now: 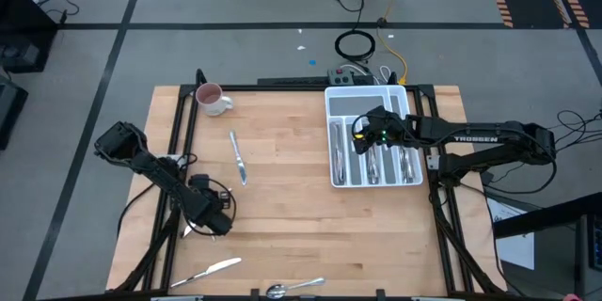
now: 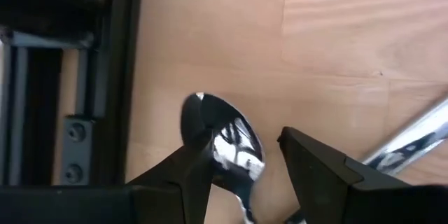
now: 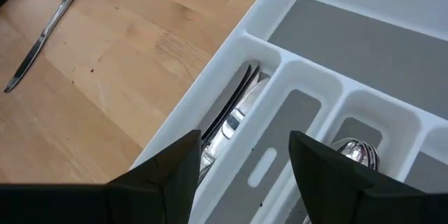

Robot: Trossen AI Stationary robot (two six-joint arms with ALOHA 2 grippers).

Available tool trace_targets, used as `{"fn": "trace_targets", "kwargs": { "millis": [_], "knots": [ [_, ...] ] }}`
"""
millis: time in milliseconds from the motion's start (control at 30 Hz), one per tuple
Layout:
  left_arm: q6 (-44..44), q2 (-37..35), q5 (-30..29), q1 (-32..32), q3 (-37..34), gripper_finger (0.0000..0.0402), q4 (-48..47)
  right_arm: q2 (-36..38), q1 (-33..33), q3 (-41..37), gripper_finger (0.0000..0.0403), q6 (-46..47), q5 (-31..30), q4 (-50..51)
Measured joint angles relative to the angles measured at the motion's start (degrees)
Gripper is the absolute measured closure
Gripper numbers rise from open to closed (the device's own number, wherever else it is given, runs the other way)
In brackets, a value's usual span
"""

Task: Sort silverware
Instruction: Put the top spoon in the middle section of the silverware tray

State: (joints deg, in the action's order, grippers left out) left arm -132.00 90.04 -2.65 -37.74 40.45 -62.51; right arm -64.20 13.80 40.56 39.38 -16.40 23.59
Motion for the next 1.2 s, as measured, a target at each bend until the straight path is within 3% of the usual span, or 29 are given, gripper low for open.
{"fn": "trace_targets", "kwargs": {
  "millis": [233, 667, 933, 1200],
  "knots": [
    [-1.1, 0.3, -1.8, 0.2, 0.0, 0.0239, 2.2, 0.0, 0.0, 0.0, 0.0195, 0.0, 0.0, 0.0],
    [0.5, 1.7, -3.6, 0.3, 0.0, 0.0394, 2.5, 0.0, 0.0, 0.0, 0.0195, 0.4, 0.2, 0.0],
    [0.3, 1.8, -4.5, 0.3, 2.0, 0.0399, 3.5, 0.0, 0.0, 0.0, 0.0195, 0.4, 0.2, 0.0],
    [0.9, 1.8, -11.3, 2.2, 7.7, 0.04, 4.6, 0.0, 0.0, 0.0, 0.0195, 0.4, 0.1, 0.0]
  ]
}}
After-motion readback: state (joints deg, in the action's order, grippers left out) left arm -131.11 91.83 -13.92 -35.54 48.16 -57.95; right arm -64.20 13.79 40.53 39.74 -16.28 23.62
